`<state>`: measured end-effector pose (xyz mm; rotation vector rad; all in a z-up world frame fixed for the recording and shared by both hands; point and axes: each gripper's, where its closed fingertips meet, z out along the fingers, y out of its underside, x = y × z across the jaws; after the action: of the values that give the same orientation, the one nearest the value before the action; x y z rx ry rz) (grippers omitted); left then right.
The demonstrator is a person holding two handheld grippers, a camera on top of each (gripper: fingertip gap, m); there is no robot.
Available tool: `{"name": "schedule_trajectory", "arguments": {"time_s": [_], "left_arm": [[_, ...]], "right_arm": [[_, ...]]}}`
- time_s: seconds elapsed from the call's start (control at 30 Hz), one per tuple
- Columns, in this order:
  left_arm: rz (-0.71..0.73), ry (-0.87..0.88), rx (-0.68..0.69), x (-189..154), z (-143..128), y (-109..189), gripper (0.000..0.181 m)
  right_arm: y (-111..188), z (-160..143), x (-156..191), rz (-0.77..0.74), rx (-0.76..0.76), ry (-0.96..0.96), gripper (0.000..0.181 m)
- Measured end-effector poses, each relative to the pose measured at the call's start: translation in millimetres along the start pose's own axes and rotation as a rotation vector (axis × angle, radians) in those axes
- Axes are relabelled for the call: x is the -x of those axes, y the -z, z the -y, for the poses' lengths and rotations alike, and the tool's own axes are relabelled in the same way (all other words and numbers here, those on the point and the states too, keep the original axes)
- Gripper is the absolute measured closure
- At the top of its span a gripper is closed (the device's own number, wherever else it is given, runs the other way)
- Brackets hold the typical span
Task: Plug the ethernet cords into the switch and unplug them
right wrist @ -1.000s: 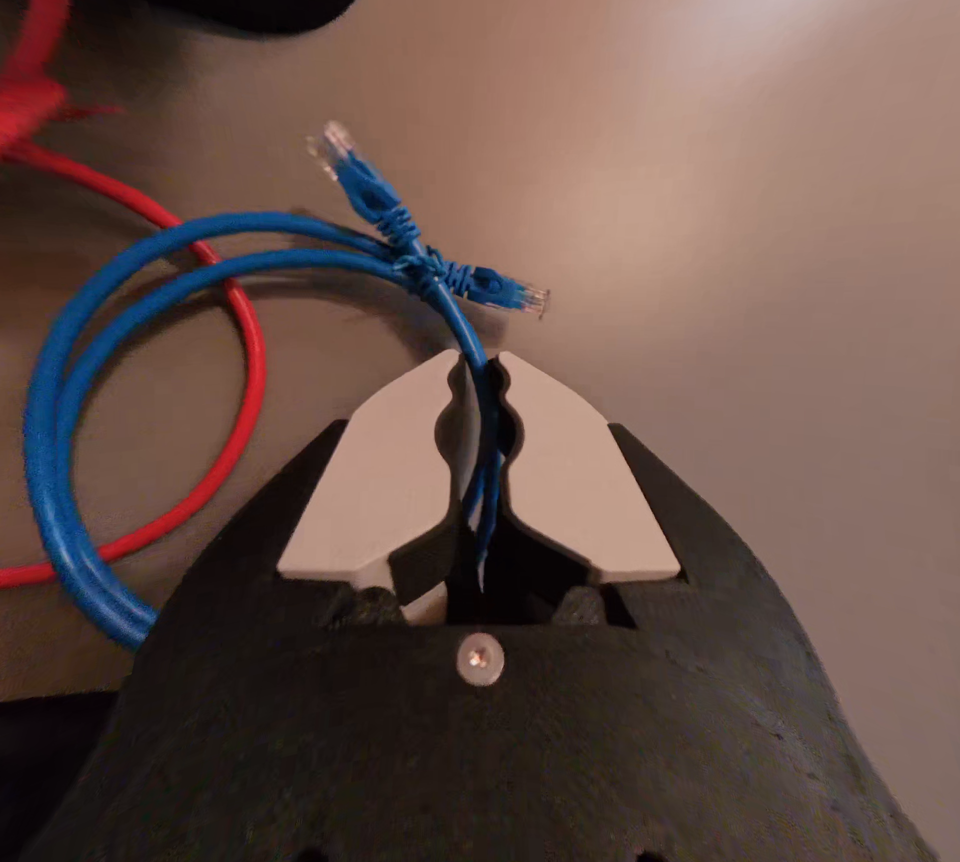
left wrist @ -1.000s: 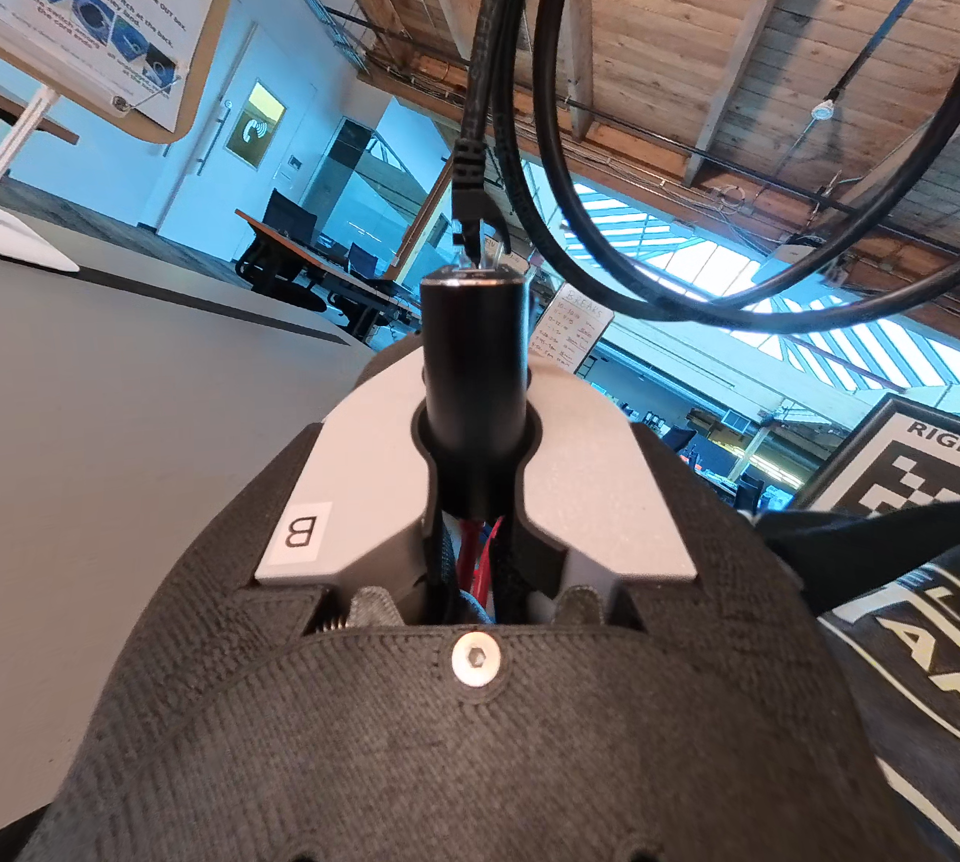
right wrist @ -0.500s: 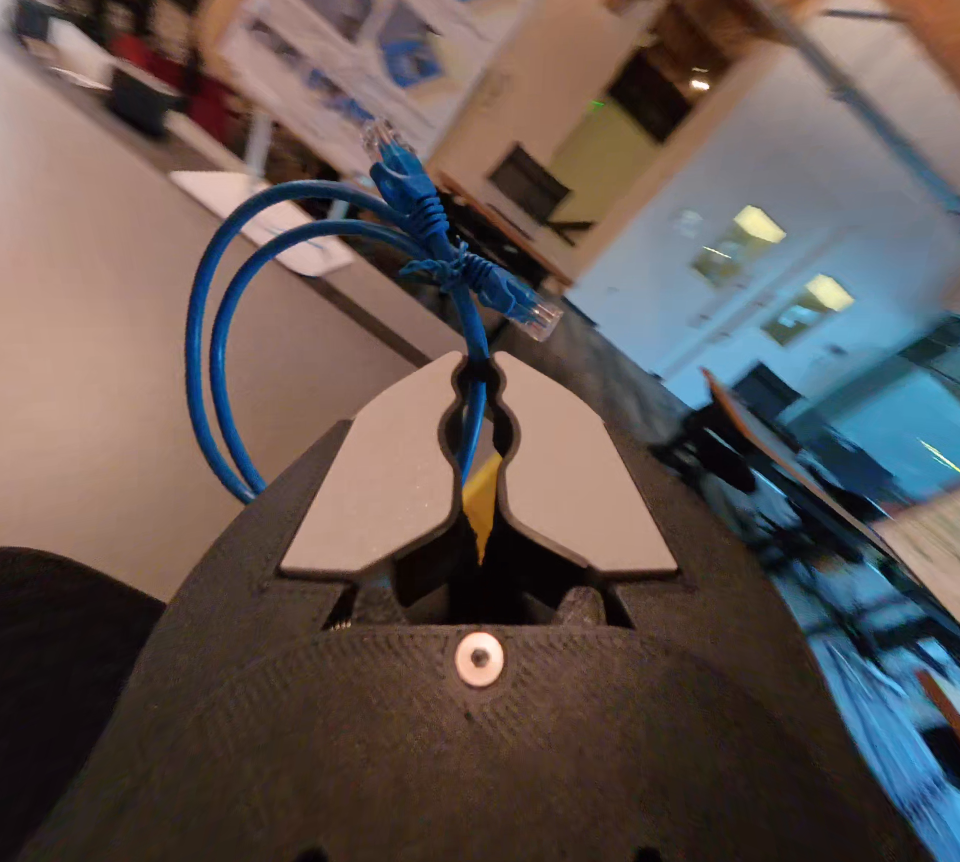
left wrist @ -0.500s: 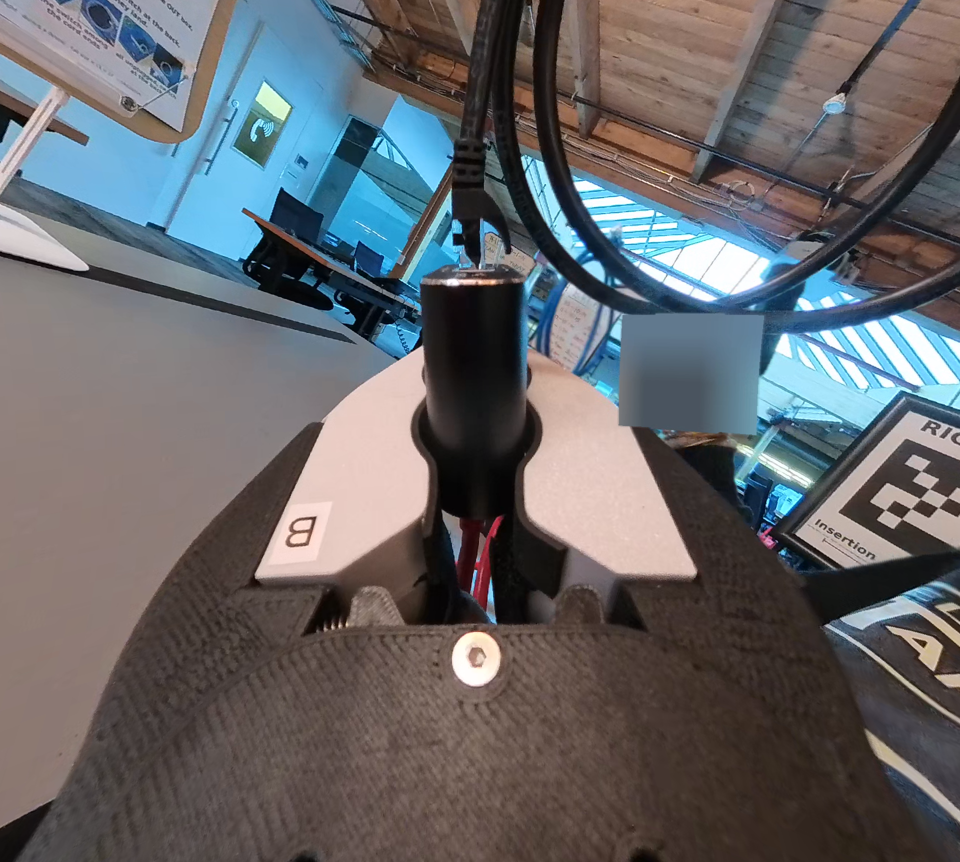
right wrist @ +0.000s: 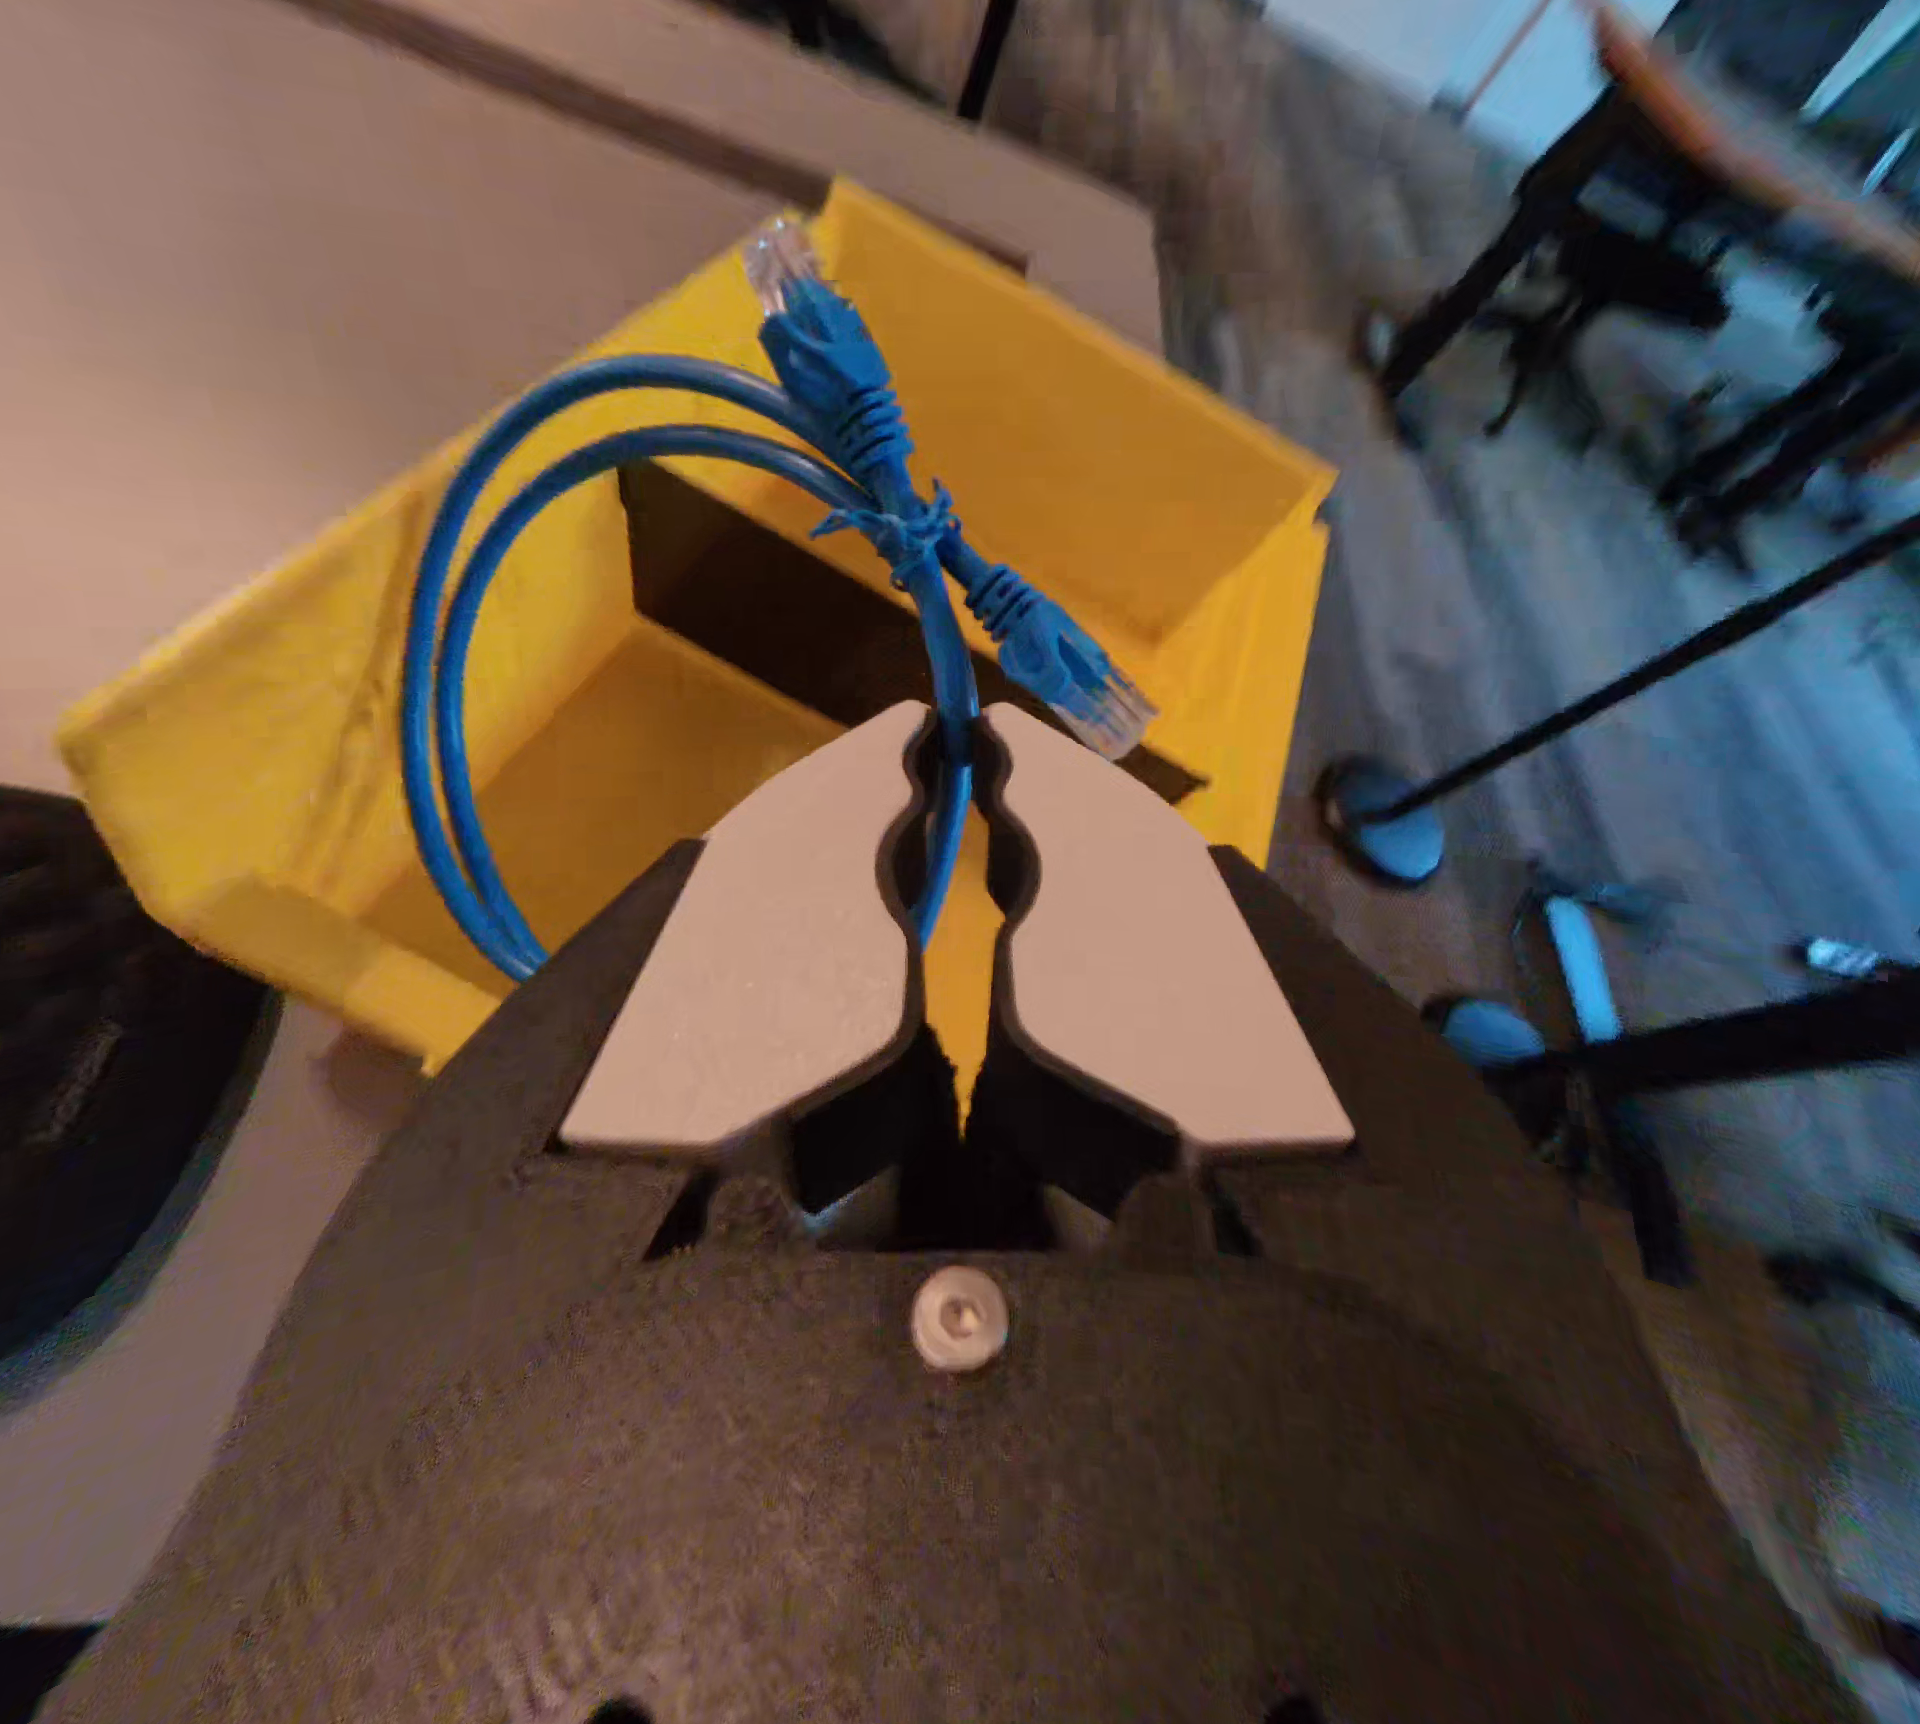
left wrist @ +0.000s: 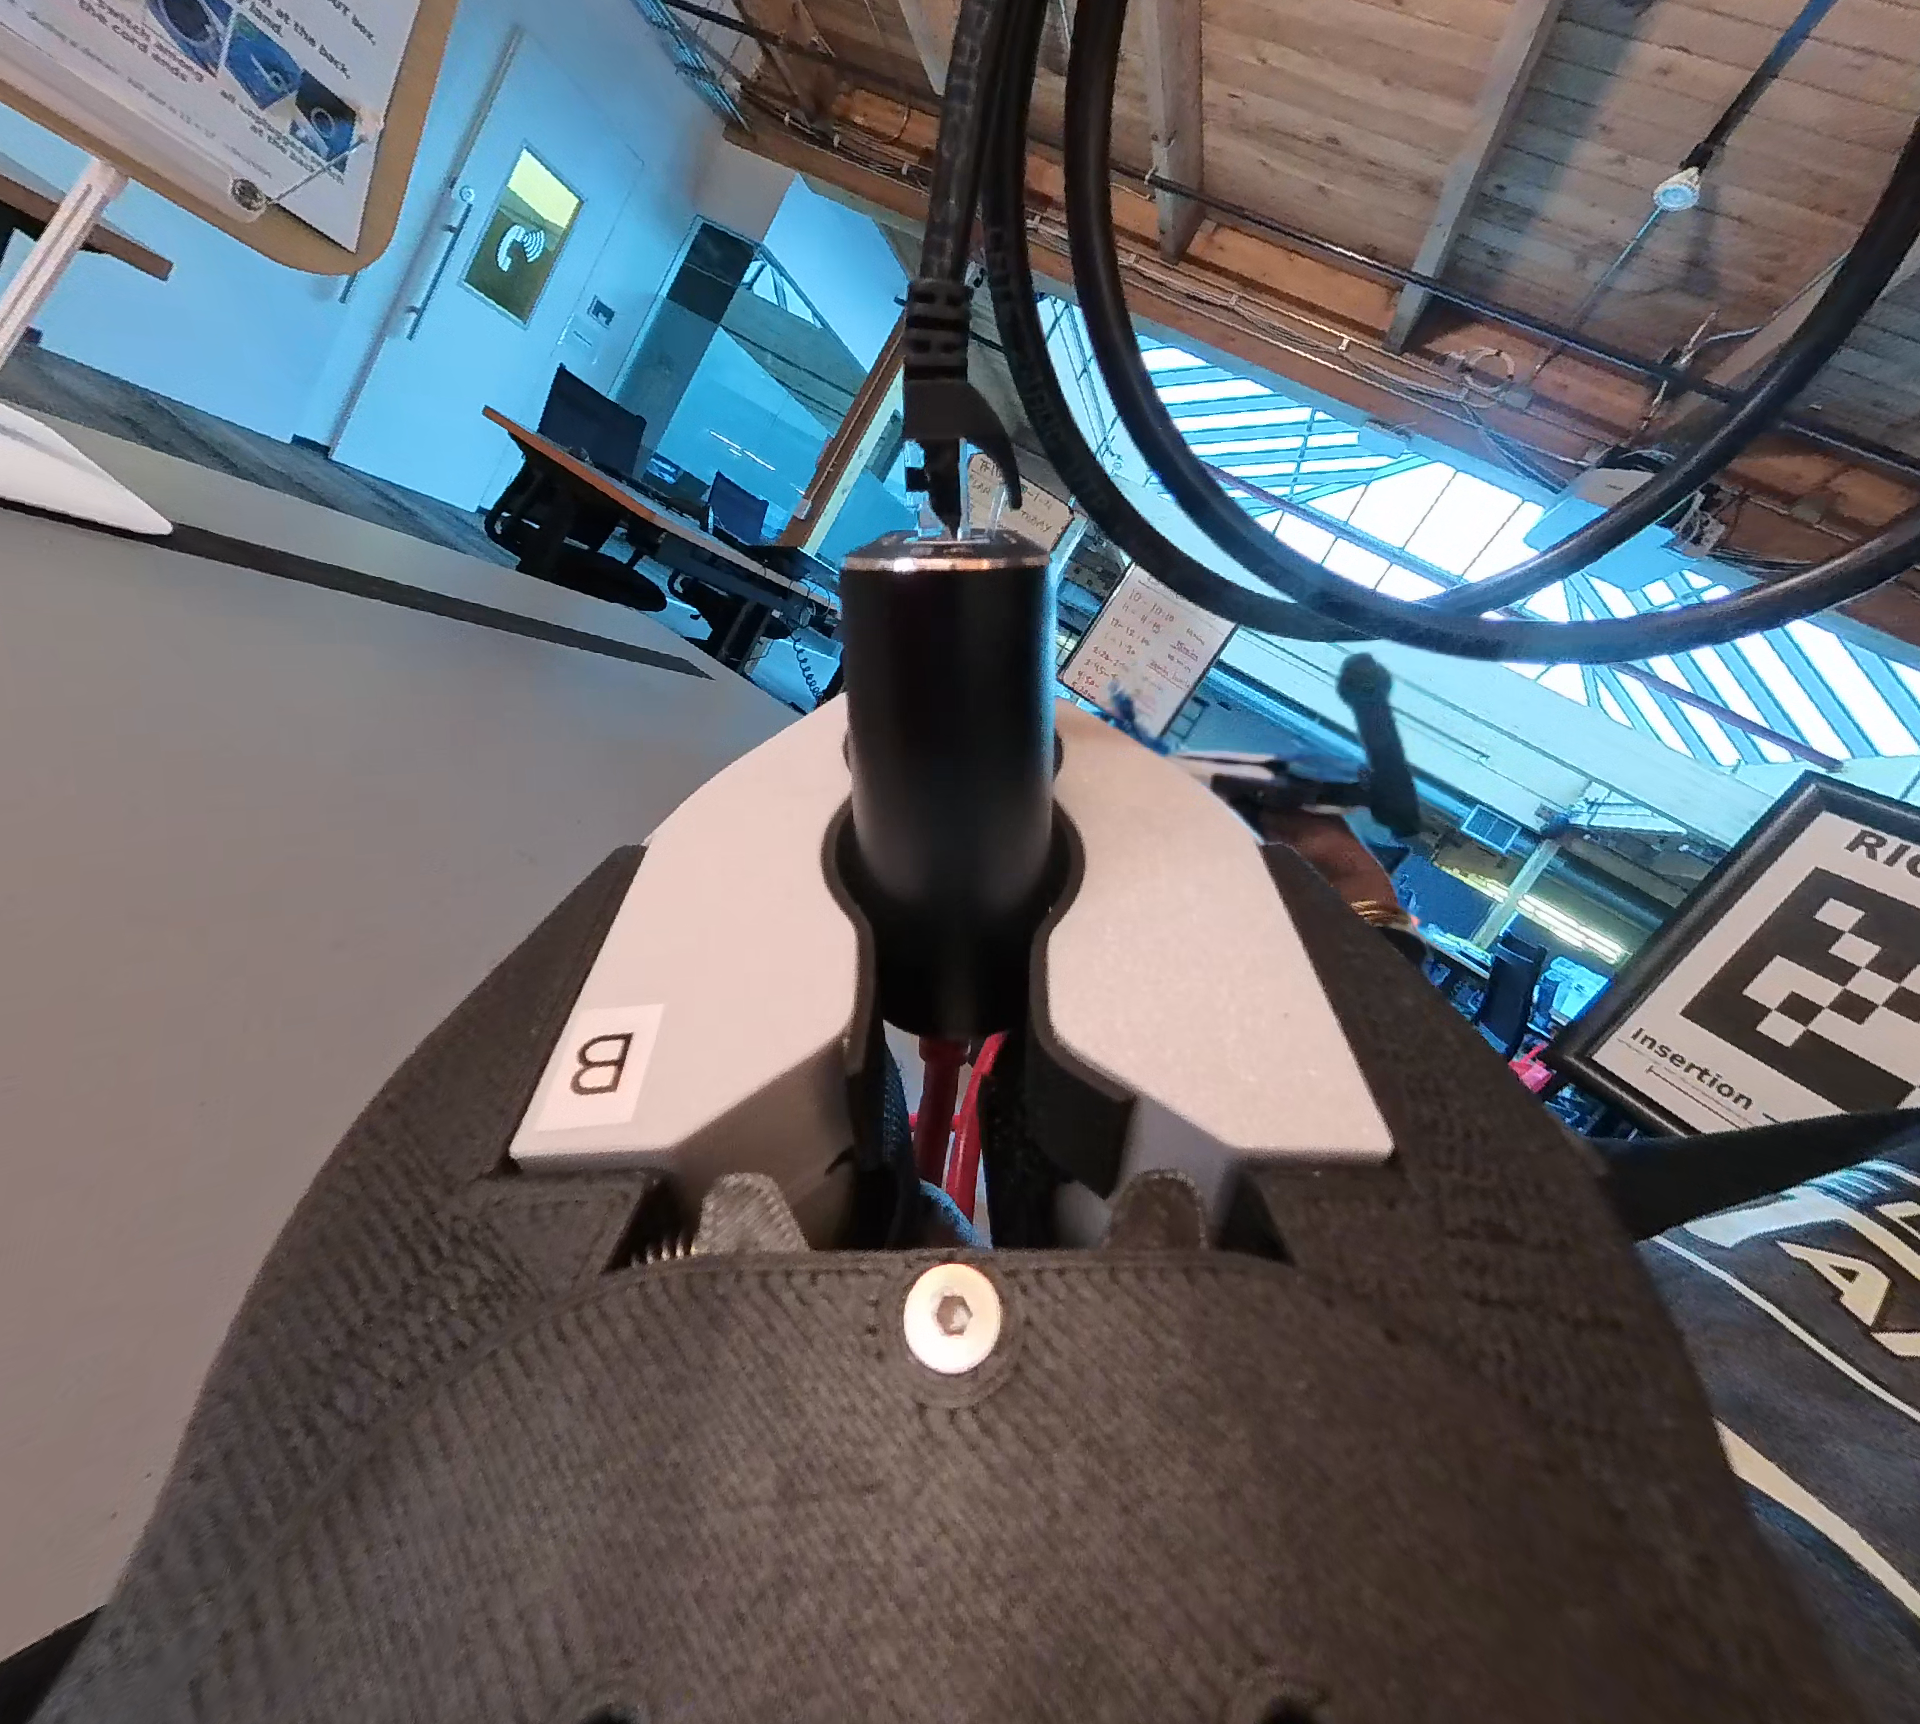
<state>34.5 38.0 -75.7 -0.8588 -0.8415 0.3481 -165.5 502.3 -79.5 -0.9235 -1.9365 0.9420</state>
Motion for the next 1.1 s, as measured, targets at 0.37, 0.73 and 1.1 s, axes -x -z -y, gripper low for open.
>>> {"name": "schedule_trajectory", "arguments": {"time_s": [0.37,0.73,1.1], "left_arm": [[-0.002,0.002,0.003,0,0,0,0.154],[-0.075,0.081,-0.037,-6,6,3,0.155],[-0.124,0.107,-0.018,-13,2,2,0.154]], "right_arm": [[-22,-15,-6,-0.072,0.139,-0.150,0.130],[94,176,329,1.349,-0.508,-0.122,0.152],[66,142,509,1.670,-0.243,-0.294,0.160]]}}
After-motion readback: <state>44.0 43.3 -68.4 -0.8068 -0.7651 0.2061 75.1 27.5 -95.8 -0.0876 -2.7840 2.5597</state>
